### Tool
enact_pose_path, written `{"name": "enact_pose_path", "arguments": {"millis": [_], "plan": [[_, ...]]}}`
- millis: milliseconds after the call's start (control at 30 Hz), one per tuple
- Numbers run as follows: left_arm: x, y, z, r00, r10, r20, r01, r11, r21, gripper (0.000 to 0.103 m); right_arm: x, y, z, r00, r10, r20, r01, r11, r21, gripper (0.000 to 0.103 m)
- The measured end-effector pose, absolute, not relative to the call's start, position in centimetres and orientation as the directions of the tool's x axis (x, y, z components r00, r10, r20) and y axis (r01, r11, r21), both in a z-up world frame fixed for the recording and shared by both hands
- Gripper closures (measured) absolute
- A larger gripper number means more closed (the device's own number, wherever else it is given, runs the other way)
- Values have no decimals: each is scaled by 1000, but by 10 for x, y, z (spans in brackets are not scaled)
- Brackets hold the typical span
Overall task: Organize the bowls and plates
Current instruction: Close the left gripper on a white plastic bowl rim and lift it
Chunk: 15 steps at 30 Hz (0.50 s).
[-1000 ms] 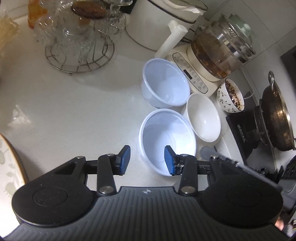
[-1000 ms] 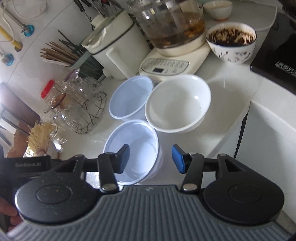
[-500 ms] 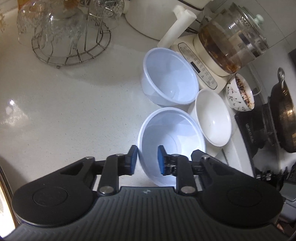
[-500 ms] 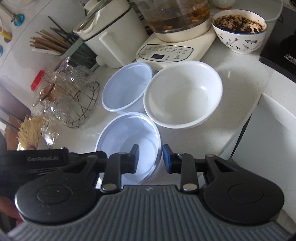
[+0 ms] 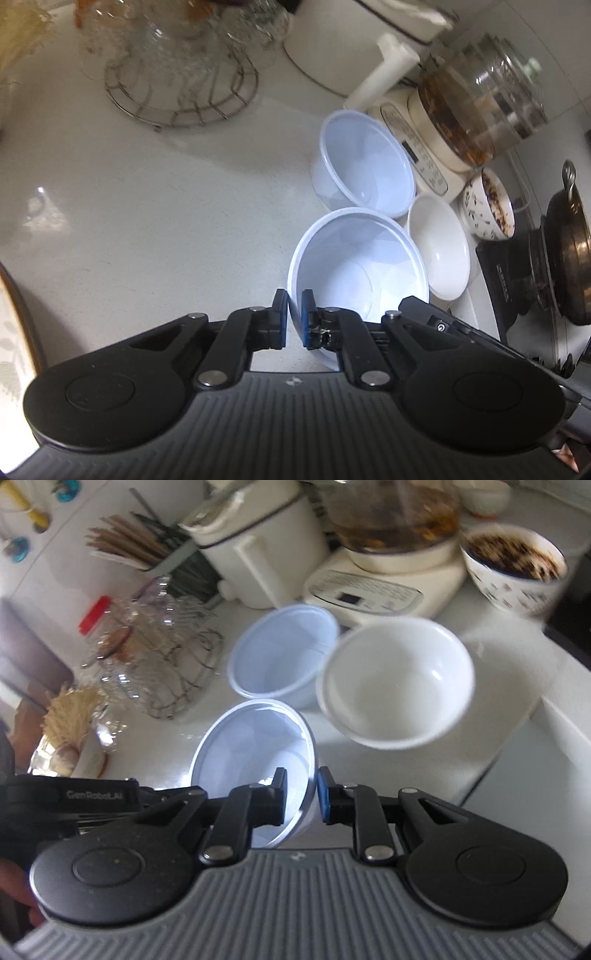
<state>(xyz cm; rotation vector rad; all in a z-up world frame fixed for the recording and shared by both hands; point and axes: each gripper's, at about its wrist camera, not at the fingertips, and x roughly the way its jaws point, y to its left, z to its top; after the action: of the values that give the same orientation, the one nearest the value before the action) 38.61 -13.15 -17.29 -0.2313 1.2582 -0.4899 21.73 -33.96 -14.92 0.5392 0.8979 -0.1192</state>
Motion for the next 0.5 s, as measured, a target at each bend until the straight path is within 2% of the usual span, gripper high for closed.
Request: {"name": "enact_pose_path", "arguments": {"millis": [267,500], "plan": [[383,-96,-144,329,-453,-829,178,892,-416,95,239,-319,-141,638,216,-739,198,881,429,83],[389,-69,-148,359,-406,-840,113,913,-393,94,266,-297,-152,606,270,-749,133,893,429,83]]}}
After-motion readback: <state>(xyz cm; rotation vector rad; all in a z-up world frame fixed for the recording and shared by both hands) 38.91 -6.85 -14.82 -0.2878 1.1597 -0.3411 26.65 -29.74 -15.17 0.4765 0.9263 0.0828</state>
